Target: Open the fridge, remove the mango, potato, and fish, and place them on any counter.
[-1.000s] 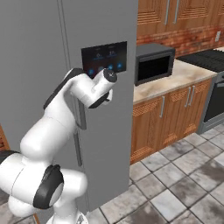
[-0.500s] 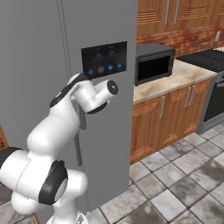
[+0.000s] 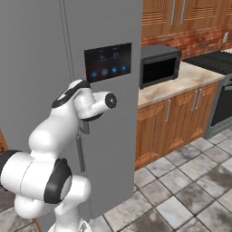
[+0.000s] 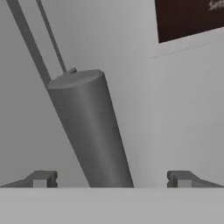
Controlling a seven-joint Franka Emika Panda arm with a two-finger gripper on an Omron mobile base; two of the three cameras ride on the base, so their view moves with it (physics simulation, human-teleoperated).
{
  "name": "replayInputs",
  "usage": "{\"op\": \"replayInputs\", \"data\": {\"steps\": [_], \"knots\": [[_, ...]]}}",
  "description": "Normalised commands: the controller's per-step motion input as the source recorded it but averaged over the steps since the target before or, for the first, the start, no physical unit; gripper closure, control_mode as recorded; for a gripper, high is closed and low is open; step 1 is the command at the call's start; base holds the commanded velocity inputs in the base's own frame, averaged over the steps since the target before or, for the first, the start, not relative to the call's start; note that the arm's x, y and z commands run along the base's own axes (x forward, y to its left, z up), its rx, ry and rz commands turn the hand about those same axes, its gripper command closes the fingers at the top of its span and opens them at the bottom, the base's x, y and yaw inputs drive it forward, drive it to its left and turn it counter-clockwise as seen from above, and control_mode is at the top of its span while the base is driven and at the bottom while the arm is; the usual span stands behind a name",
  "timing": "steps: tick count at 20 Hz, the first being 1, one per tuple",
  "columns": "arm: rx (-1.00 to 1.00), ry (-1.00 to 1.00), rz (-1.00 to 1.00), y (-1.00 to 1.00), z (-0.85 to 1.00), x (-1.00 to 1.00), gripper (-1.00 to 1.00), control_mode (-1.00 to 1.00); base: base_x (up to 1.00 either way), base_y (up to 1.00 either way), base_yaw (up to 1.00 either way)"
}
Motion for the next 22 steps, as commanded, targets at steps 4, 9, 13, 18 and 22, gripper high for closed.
{"op": "replayInputs", "data": {"steps": [4, 9, 13, 18, 22], "knots": [[0.06, -0.14, 0.01, 0.0, -0.17, 0.62, -1.0, -1.0, 0.0, 0.0, 0.0], [0.04, -0.14, 0.01, 0.13, -0.24, 0.3, -1.0, -1.0, 0.0, 0.0, 0.0], [0.0, -0.12, 0.0, 0.34, -0.15, 0.02, 1.0, -1.0, 0.0, 0.0, 0.0], [0.01, -0.1, 0.0, -0.26, 0.01, 0.0, 1.0, -1.0, 0.0, 0.0, 0.0], [0.04, -0.01, 0.0, -0.88, 0.11, -0.01, 1.0, -1.0, 0.0, 0.0, 0.0]]}}
